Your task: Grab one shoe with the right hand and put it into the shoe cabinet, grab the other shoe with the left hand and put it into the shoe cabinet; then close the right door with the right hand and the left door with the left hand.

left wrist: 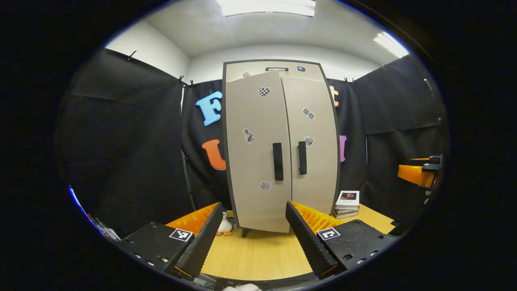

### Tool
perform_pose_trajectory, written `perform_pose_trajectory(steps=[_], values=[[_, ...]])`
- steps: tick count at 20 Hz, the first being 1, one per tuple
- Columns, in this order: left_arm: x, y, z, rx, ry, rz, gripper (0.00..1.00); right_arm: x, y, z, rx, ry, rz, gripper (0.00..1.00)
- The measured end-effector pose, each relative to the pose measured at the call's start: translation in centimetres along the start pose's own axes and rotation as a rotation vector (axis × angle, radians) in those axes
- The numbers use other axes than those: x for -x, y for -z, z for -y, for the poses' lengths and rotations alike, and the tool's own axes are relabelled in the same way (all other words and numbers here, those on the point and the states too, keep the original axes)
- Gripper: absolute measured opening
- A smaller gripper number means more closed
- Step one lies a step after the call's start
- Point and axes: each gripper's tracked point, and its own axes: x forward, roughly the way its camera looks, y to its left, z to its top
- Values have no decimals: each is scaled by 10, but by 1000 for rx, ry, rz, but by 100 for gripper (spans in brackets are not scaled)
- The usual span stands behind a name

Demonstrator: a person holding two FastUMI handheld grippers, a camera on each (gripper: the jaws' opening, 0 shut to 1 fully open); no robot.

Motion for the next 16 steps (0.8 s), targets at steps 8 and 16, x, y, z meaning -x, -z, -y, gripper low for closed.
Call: perform_pose_trajectory(steps=[8,16], values=[[16,5,7,18,16,-10,96,11,5,-7,12,0,10,99],[15,1,4,26,0,-3,96,11,6,-16,27,-22,6,99]])
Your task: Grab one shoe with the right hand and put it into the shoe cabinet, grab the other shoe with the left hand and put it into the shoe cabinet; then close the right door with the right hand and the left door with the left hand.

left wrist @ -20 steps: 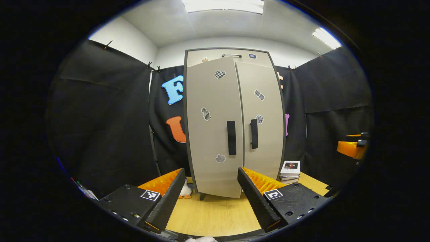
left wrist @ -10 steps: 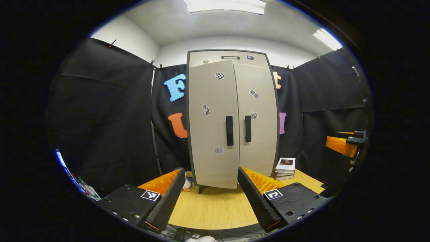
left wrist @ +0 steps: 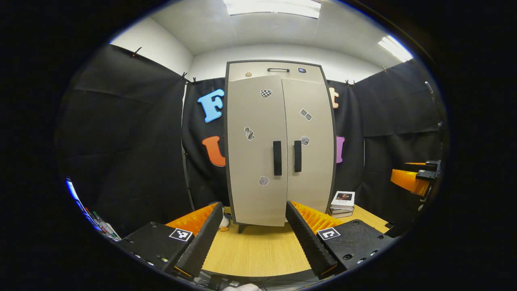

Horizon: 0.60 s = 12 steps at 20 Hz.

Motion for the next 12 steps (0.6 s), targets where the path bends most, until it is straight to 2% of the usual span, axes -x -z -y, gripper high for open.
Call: perform_pose_trajectory(steps=[12], values=[[-2,-3,-7,-2,-23,3,96,-6,1,-4,1,-6,-1,99]])
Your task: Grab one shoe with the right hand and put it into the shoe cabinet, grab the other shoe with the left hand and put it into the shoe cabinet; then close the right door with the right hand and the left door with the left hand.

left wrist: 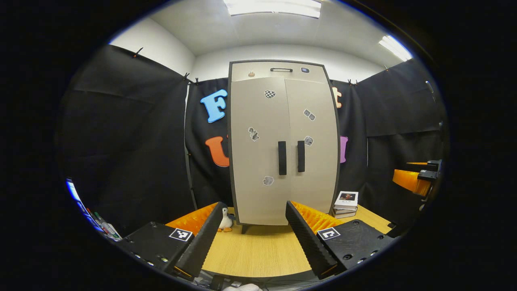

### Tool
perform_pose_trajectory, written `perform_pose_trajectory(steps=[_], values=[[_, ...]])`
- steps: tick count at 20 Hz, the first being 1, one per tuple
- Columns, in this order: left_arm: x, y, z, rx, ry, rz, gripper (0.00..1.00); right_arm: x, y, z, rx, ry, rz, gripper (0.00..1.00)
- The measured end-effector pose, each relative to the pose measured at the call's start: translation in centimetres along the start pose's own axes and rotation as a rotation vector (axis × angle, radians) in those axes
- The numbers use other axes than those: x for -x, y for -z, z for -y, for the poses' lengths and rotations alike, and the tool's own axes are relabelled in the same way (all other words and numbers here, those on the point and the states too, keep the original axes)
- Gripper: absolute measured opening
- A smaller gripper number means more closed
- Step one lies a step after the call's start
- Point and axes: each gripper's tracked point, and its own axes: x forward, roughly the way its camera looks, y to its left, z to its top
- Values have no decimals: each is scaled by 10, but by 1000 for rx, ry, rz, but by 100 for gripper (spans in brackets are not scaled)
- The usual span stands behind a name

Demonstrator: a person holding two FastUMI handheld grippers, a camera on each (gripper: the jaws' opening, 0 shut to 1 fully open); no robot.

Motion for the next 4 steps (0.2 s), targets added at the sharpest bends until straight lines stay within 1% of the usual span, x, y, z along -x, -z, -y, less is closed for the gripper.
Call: perform_pose_trajectory(steps=[4], values=[[1,-1,2,-2,4,4,96,1,-1,1,0,1,4,99]])
